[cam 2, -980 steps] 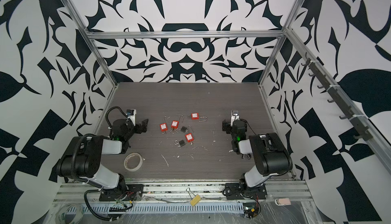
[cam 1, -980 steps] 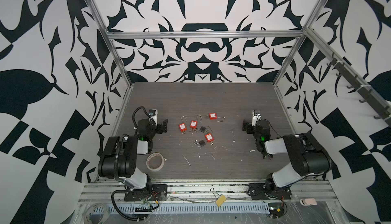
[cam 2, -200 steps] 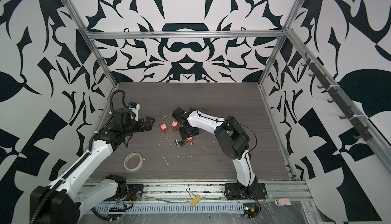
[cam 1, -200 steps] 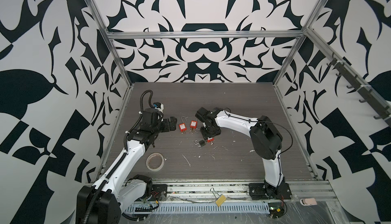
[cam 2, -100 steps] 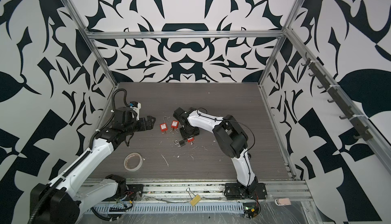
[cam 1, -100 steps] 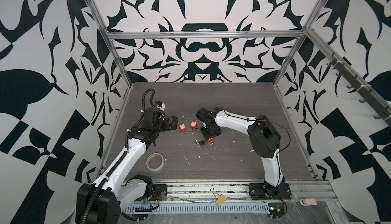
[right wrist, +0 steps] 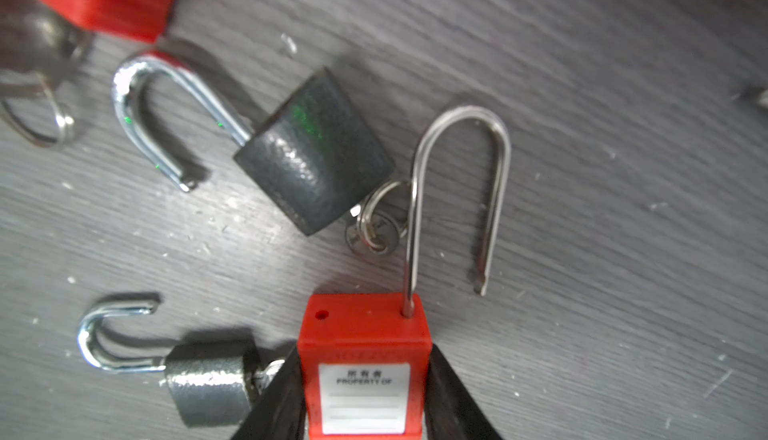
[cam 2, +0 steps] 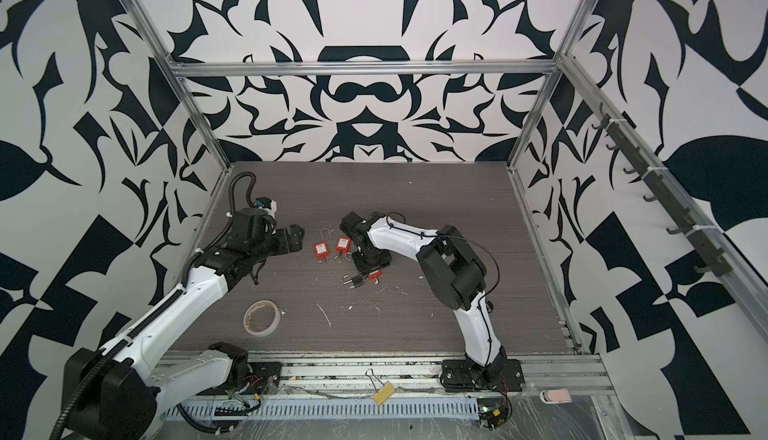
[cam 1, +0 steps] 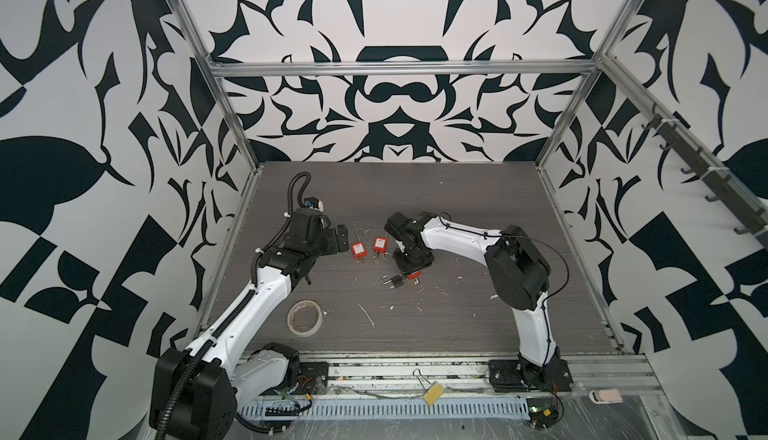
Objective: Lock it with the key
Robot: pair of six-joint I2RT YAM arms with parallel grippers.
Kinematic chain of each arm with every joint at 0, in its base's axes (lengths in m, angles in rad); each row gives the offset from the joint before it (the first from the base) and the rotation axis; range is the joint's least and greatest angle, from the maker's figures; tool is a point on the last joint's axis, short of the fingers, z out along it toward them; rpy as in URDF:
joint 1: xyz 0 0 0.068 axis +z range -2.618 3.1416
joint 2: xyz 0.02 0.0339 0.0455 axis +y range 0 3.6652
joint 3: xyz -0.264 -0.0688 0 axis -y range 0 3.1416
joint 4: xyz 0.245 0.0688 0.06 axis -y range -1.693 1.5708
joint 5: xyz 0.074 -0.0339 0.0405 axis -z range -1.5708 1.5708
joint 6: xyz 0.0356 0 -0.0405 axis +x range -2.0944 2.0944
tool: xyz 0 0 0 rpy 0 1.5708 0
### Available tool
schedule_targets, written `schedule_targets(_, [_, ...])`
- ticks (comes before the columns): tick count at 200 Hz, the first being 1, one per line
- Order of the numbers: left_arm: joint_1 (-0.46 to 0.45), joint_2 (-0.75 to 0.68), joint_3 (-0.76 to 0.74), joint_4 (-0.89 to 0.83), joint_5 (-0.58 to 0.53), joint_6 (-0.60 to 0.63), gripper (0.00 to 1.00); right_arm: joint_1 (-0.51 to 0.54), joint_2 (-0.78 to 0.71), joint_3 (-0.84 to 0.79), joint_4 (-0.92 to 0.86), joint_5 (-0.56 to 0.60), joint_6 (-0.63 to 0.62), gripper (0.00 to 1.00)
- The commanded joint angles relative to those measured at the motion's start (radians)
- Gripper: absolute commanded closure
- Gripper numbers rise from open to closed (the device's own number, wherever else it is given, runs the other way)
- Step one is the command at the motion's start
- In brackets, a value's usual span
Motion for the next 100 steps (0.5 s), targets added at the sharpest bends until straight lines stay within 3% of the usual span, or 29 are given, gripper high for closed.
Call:
schedule_targets(1, [-0.002,-0.024,0.008,0.027,0.028,0.019,0.01,-0.002,-0.029,-0.012,0.007,-0.027,-0.015,0.58])
schedule_targets(32, [-0.002,-0.063,-0.052,0.136,0.229,0.094,0.01,-0.002,-0.061,-0.019,-0.003,-0.025,-0.035,0.63])
schedule_targets(50, [-0.002,-0.079,-0.081,0.169,0.27,0.08,0.01,-0.002,-0.117,-0.051,0.015,-0.03,-0.076,0.63])
schedule_targets(88, [-0.002,-0.064,-0.068,0.173,0.44,0.193,0.0,0.0,-0.258,-0.13,0.036,-0.025,-0.193,0.66])
schedule_targets(100, [-0.002,-0.069,-0.071,0.193,0.5,0.232,0.05,0.001,-0.315,-0.163,0.052,-0.006,-0.239,0.66])
